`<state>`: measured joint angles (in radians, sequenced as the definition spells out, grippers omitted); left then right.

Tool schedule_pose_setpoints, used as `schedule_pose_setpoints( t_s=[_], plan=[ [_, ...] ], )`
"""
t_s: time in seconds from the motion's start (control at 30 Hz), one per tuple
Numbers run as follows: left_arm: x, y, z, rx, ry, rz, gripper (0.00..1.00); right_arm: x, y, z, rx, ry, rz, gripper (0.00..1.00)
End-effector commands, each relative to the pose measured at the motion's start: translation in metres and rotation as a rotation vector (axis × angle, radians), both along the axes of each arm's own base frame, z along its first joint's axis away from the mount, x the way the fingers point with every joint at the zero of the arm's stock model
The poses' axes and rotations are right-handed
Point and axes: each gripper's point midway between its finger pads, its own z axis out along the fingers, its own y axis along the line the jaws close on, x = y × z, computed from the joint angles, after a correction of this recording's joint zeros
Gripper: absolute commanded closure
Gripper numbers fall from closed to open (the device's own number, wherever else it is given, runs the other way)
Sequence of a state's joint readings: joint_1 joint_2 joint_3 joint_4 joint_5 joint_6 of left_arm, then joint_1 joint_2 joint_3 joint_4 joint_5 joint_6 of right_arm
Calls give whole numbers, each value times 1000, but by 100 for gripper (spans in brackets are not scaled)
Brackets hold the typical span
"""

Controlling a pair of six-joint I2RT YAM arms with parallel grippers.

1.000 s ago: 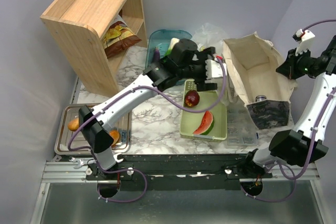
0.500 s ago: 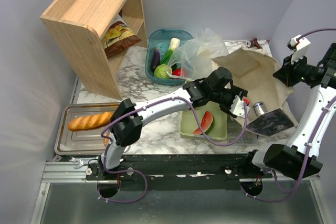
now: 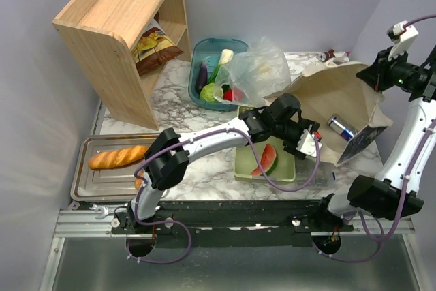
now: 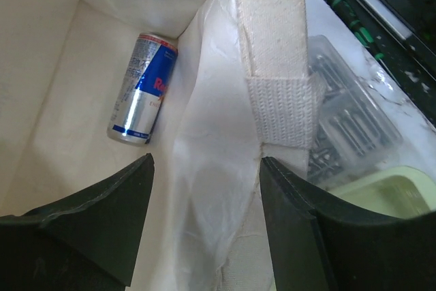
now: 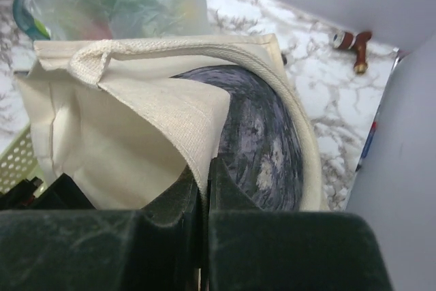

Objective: Untie the knot of the grocery bags and take out the mixed food

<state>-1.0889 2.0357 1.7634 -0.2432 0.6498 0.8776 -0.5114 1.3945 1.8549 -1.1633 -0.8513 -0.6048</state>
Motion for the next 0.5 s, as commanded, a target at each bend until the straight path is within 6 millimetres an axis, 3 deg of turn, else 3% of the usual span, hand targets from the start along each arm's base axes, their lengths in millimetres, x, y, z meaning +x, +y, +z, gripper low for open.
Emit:
schedule_pose_setpoints(
  t_s=[0.0, 0.17, 0.43, 0.47],
  plan=[
    [23, -14, 45, -117, 6, 118, 35, 7, 21, 86, 20, -266, 73, 99],
    [36, -2, 116, -227, -6, 151, 34, 3, 32, 118, 55, -345, 106, 99],
    [23, 50, 217, -341, -51, 121, 31, -9, 45, 137, 42, -434, 153, 99],
    [21, 57, 222, -329, -48, 120, 29, -9, 46, 139, 42, -447, 156, 99]
  ],
)
